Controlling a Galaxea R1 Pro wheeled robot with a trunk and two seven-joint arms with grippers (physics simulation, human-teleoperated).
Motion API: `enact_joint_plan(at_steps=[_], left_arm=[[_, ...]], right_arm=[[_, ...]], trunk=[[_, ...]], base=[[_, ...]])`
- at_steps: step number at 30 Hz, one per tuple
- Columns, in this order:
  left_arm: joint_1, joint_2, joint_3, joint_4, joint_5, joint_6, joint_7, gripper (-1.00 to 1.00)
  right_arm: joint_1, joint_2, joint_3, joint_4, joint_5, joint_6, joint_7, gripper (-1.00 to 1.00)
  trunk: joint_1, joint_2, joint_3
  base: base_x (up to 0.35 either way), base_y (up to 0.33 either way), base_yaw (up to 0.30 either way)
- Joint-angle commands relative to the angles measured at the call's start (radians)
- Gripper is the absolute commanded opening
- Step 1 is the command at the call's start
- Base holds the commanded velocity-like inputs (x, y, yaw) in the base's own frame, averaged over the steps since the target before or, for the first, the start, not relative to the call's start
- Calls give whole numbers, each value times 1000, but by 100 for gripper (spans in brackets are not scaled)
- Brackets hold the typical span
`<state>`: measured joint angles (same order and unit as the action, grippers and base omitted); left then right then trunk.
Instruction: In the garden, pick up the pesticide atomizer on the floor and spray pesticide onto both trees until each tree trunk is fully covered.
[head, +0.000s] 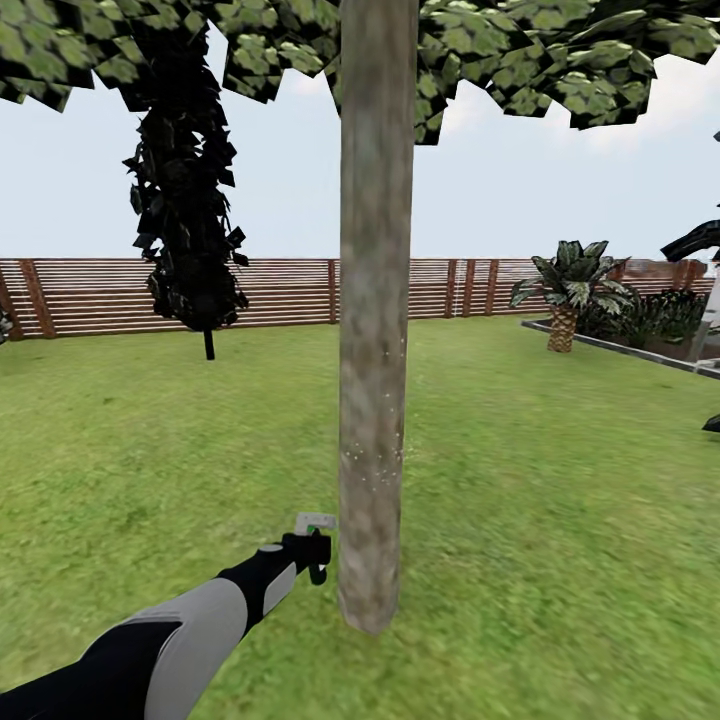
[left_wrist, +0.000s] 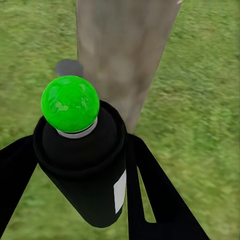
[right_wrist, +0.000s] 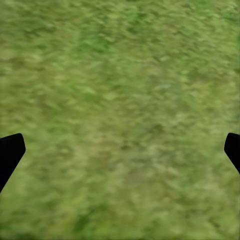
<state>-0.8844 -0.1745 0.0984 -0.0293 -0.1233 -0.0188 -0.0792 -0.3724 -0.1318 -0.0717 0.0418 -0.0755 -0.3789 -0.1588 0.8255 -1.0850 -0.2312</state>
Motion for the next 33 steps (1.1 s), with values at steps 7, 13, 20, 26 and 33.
enact_joint_plan(at_steps=[7, 13, 20, 26, 33], left_arm=[[-1, 0, -1, -186, -6, 157, -5, -100], [-1, 0, 0, -632, -4, 597, -24, -100], [-1, 0, 4, -691, -4, 626, -125, -100], [-1, 0, -39, -699, -4, 633, -134, -100], [-3, 0, -140, -944, 0, 867, -133, -100]], right_arm=[[-2, -1, -7, 3, -3, -8, 4, 100], [-2, -2, -7, 3, -2, -8, 4, 100], [-2, -1, -7, 3, -2, -8, 4, 100], [-2, 0, -7, 4, -1, -8, 4, 100], [-2, 0, -5, 6, -1, -8, 4, 100]], trunk=[[0, -1, -1], [0, -1, -1], [0, -1, -1], [0, -1, -1], [0, -1, -1]], base=[[6, -2, 0], [0, 0, 0], [-174, 0, 0], [-111, 0, 0], [-6, 0, 0]])
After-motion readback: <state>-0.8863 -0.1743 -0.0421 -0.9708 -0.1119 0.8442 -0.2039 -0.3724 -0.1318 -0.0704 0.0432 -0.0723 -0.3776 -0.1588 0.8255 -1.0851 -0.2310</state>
